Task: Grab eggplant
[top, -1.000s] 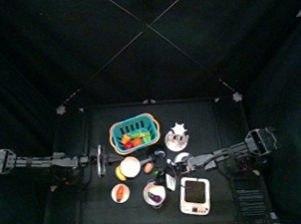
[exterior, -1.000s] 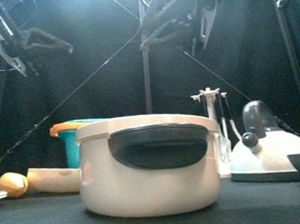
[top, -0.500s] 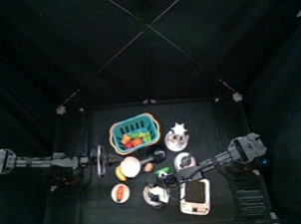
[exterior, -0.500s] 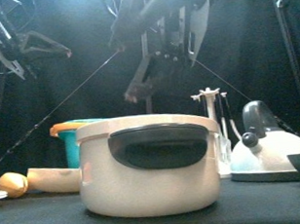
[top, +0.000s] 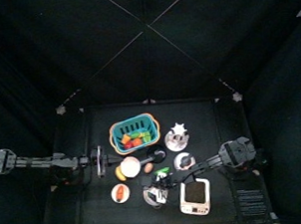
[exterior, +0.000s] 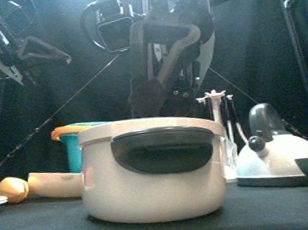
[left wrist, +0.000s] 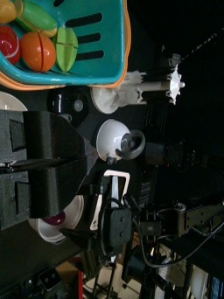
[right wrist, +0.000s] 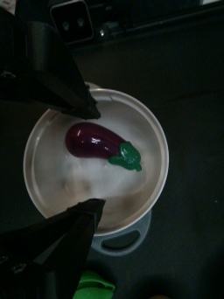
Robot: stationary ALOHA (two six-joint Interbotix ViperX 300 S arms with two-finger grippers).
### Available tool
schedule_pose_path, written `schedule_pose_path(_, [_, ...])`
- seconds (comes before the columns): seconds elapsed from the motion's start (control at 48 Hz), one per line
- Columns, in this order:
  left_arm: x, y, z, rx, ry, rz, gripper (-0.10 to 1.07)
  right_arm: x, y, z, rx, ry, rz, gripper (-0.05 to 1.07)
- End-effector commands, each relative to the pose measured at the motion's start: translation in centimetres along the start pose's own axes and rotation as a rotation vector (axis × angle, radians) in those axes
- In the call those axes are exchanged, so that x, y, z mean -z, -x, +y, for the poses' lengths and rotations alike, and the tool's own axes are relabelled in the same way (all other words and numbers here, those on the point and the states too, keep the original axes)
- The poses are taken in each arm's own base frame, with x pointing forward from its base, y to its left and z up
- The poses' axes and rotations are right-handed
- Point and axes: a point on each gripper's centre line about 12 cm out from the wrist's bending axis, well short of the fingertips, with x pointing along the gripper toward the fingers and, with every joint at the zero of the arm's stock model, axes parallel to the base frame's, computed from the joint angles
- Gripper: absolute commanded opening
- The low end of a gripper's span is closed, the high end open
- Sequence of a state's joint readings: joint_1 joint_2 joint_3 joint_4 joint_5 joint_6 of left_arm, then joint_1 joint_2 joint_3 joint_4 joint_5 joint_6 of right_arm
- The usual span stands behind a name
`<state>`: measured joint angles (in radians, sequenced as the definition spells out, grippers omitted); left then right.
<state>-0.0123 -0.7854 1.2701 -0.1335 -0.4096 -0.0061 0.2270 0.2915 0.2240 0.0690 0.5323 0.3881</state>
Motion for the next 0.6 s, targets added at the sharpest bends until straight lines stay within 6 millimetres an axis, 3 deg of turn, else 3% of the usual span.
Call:
schedule_pose_path(0.0, [-0.5,-0.1,0.0,-0.001,-0.001,-0.016,-0.01,-1.2,0.7,0.7,-0.012,0.003,-0.022,1.01])
schedule_pose_path(0.583, [-0.4,0.0,0.1,-0.003,-0.001,-0.016,-0.01,-0.1,-2.0,0.8,0.019,0.020,0.056,0.99])
